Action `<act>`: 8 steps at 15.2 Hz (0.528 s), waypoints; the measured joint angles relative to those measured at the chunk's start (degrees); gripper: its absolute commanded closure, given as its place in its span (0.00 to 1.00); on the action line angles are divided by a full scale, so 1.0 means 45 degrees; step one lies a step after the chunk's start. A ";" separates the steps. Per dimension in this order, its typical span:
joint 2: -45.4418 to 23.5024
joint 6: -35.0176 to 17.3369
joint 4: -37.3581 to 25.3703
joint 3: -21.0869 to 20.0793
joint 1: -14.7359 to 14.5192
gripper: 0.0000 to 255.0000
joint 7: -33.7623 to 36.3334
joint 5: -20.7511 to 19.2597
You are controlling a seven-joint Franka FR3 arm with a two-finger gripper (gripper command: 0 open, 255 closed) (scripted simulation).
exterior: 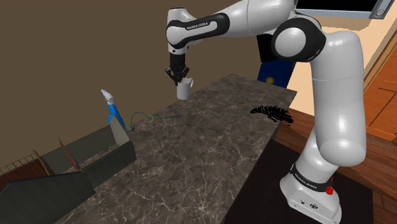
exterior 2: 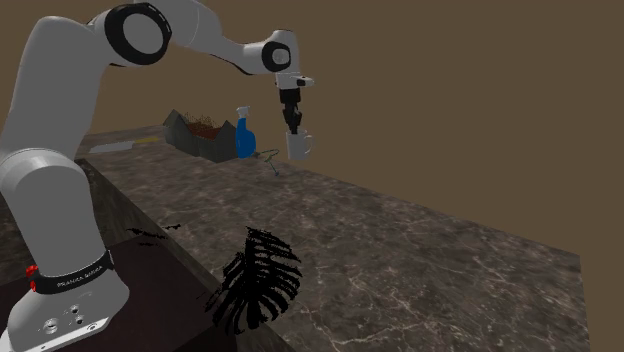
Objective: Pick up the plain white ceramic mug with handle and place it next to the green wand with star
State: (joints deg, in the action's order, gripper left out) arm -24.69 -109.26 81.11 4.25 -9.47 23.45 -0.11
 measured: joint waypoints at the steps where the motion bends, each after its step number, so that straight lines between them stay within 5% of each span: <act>1: -0.0021 -0.0163 0.0142 -0.0001 -0.0004 1.00 0.0008 0.0000; 8: -0.0238 -0.1265 0.1027 -0.0012 -0.0015 1.00 0.0037 0.0007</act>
State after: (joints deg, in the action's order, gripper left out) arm -25.75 -114.96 85.73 4.20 -9.54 23.62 -0.08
